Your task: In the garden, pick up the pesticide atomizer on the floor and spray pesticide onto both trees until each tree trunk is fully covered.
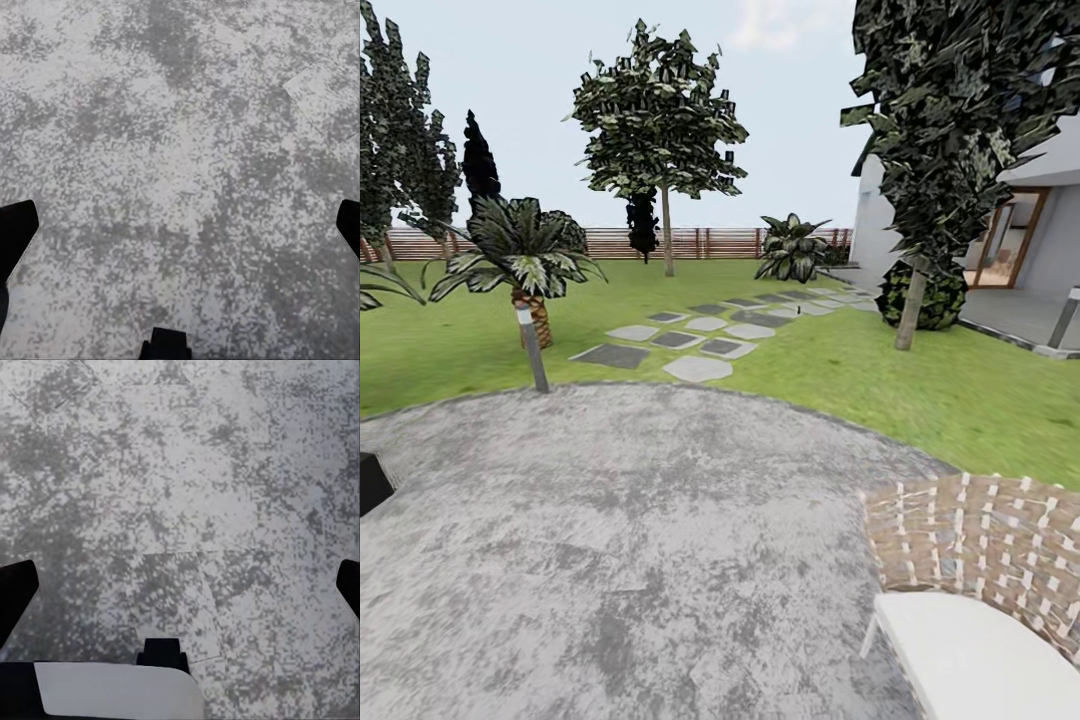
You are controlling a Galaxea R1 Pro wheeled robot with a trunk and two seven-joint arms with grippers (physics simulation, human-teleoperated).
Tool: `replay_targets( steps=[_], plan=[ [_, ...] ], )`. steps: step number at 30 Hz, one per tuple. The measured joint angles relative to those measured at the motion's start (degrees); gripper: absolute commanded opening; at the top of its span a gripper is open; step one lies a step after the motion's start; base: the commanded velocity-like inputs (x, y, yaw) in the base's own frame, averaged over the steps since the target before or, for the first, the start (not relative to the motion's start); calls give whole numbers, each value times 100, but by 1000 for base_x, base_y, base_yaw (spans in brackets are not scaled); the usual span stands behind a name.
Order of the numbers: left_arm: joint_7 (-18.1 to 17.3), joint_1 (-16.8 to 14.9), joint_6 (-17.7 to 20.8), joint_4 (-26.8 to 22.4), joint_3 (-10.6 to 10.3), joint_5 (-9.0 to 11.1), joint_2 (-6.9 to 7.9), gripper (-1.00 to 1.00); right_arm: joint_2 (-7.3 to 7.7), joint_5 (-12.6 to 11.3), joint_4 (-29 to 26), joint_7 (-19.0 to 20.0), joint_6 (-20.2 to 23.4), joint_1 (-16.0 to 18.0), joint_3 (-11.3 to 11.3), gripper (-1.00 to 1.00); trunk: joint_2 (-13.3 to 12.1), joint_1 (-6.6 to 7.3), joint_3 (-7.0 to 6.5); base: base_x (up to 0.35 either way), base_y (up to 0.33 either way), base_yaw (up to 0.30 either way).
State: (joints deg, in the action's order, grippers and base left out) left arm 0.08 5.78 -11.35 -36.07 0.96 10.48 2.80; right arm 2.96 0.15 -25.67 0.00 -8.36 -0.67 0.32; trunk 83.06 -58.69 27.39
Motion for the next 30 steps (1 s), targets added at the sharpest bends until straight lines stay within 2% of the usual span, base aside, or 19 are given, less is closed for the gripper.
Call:
replay_targets(
  steps=[30],
  plan=[
    [0, 0, 0, 7, 0, 0, 0, 100, -6, 1, 0, 0, 3, -1, 0, 100, 0, 0, 0, 350, 112, 0]
  ],
)
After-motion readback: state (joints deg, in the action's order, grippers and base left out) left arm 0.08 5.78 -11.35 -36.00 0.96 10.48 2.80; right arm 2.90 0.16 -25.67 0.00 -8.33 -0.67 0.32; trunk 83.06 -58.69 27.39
